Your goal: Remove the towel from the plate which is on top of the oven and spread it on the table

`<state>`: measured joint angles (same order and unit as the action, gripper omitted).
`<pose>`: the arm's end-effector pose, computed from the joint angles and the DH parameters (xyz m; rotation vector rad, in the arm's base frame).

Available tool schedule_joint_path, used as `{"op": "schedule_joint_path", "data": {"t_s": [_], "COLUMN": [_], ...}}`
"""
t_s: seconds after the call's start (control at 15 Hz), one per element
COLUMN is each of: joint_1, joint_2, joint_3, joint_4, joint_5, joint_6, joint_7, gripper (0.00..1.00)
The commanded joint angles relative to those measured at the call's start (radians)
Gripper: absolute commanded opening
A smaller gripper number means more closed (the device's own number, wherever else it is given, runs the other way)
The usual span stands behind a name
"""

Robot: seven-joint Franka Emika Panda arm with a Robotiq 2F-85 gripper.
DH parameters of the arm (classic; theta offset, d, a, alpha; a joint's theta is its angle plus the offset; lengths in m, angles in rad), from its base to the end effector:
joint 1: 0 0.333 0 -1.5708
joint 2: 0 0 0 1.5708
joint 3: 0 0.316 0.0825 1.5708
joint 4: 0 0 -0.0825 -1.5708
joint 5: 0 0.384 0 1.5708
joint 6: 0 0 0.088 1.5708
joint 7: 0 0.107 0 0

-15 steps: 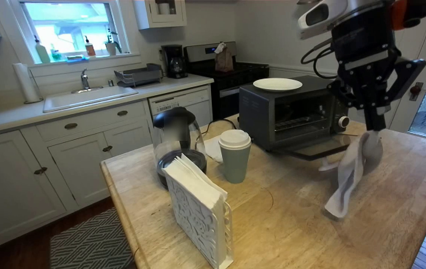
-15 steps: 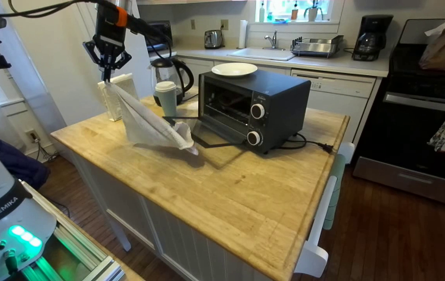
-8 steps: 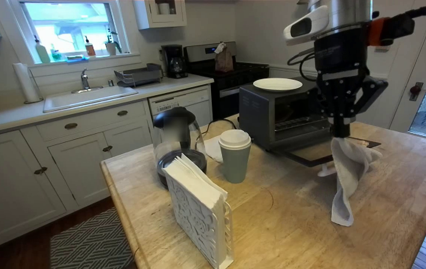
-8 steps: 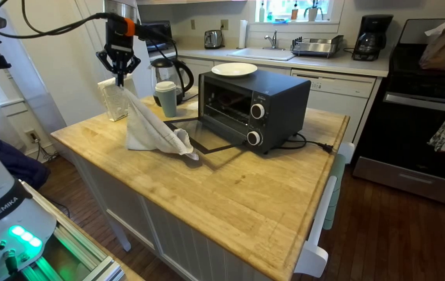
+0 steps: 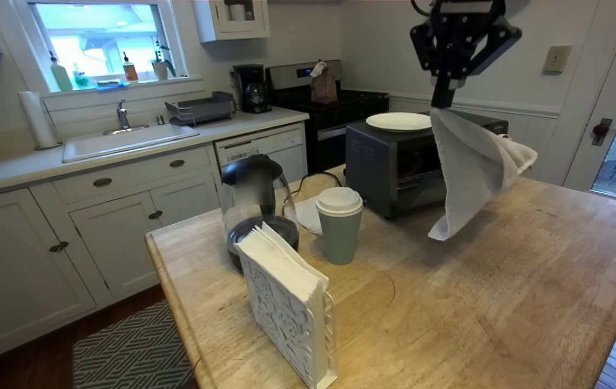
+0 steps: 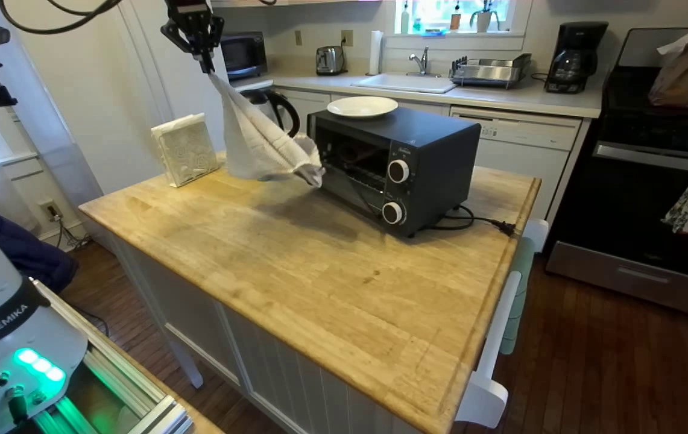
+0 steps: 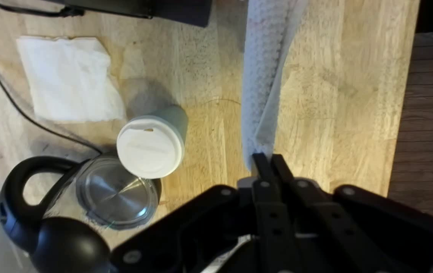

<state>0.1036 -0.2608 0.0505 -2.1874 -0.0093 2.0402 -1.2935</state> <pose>0.4806 0.0756 0.5067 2.2898 2.0294 0.1282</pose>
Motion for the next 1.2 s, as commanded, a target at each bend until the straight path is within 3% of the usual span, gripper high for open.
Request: {"op": "schedule_joint_path", "data": {"t_s": [0.0,0.27,0.47,0.73,1.13], "joint_1": [0.046,0.026,-0.022,-0.096,-0.215], "joint_2": [0.014,0.035,0.029,0.007,-0.096], "joint_3": [-0.014,-0.002,0.001,-0.047,-0.135], "joint_4": [0.021,0.008,-0.027,-0.042,-0.031], "joint_5": [0.062,-0.001,-0.161,-0.342,-0.525], "joint_6": [-0.017,-0.051,-0.008,0.004,-0.036], "joint_7": [-0.092,-0.062,0.078,0.195,0.329], "gripper": [0.01,0.01,0.01,0.01,0.01]}}
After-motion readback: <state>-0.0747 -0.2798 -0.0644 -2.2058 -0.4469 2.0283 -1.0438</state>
